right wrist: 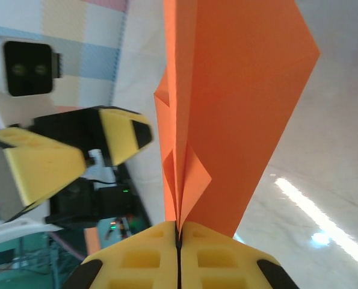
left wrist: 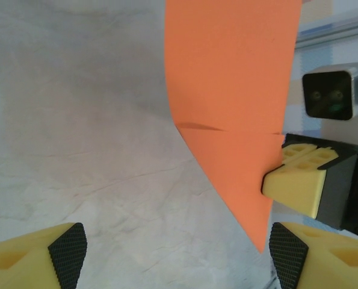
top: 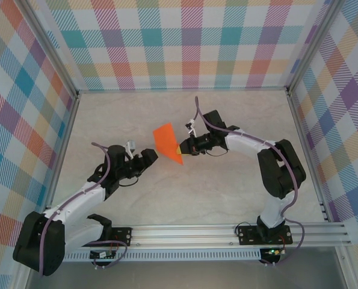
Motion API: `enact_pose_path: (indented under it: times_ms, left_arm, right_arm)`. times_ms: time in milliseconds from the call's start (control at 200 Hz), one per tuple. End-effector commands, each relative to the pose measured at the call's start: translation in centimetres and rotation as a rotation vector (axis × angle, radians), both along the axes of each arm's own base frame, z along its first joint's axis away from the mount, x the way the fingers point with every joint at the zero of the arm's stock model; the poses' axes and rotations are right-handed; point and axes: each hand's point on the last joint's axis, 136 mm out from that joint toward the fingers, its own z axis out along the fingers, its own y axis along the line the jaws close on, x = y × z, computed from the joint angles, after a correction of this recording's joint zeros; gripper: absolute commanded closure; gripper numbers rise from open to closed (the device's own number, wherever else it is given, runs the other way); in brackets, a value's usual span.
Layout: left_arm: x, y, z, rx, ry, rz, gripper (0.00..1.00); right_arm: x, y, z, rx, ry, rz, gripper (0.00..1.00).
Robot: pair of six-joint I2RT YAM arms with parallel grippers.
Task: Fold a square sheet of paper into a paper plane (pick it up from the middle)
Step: Turn over the paper at the center of the table.
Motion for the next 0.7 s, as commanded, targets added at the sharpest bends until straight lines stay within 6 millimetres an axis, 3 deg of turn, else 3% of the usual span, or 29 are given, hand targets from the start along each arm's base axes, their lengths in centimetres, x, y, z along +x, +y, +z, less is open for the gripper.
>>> enact_pose_path:
  times_ms: [0,230,515,695]
  left_arm:
    - [0.6,-1.6,2.9,-0.112,-0.093,-0.024,0.23]
    - [1.6,-2.5,3.9,-0.172,-0.130,-0.026,0.46]
    - [1.8,-3.3,4.3,-0.194,-0.151,-0.044,0.61]
    - [2.1,-3.5,4.3,-0.206,-0.155,-0.033,0.72]
  right_arm:
    - [-1.3,0.7,3.7,0.139,0.069,0.055,0.94]
    - [-1.8,0.9,4.6,0.183,0.122,0.084,0.93]
    - [-2.2,1.0,4.9,0.208,0.146,0.112,0.93]
    - [-2.2,1.0,4.0,0.199,0.172,0.116,0.93]
